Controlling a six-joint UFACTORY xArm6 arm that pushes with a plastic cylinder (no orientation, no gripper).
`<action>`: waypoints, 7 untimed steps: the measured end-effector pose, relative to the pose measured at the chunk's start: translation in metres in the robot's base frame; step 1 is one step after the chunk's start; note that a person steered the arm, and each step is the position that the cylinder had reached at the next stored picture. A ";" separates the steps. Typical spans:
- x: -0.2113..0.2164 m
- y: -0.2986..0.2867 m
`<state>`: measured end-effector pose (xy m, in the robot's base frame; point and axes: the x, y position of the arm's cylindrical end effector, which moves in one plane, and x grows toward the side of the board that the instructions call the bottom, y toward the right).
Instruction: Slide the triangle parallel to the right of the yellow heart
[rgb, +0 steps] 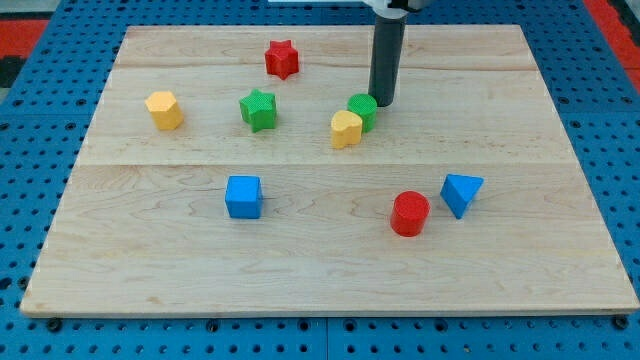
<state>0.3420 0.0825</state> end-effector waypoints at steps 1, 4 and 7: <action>0.021 0.068; 0.108 0.135; 0.188 0.072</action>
<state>0.5298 0.1542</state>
